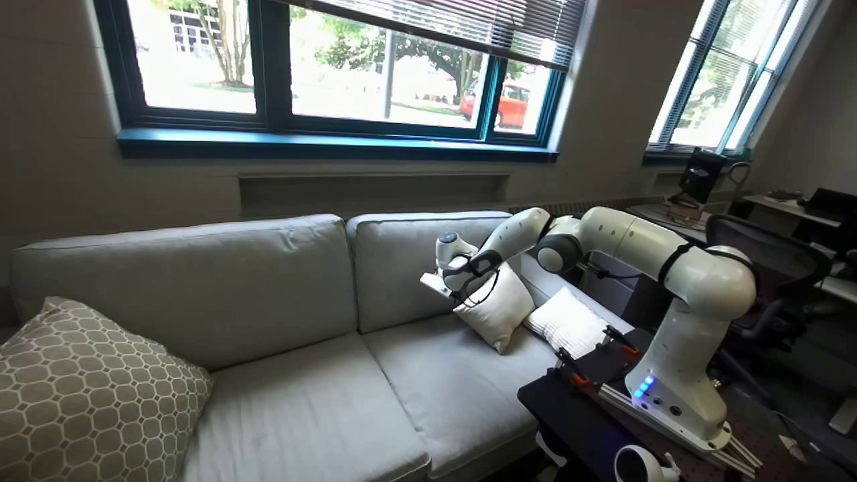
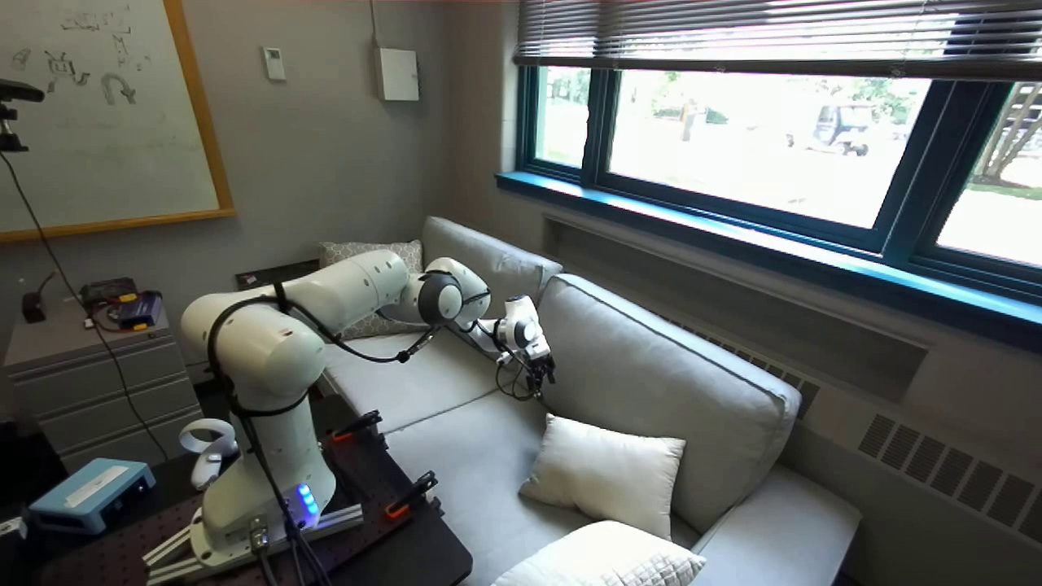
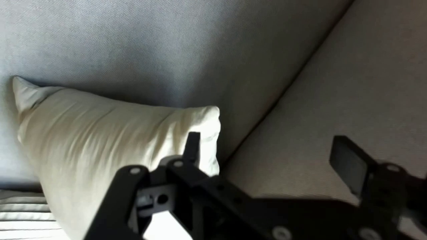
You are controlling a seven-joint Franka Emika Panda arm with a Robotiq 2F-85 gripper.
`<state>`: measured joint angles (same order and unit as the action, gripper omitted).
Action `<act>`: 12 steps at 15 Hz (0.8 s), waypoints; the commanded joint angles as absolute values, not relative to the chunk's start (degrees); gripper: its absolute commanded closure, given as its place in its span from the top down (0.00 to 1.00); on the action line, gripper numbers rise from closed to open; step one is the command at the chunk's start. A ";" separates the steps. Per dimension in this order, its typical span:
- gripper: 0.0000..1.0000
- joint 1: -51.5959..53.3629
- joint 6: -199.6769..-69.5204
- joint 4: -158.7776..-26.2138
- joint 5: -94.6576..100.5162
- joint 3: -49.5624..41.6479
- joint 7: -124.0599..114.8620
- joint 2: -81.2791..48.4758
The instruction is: Put the pillows upright against the arm rest
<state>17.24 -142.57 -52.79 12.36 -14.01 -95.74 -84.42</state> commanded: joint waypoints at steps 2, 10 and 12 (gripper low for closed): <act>1.00 16.37 -141.82 -55.68 11.65 -10.98 -92.51 -84.51; 1.00 16.67 -131.30 -58.72 15.23 -14.39 -86.27 -84.95; 1.00 17.43 -130.43 -58.22 18.66 -17.19 -85.10 -84.94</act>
<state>16.60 -132.60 -59.23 15.00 -14.20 -87.66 -84.94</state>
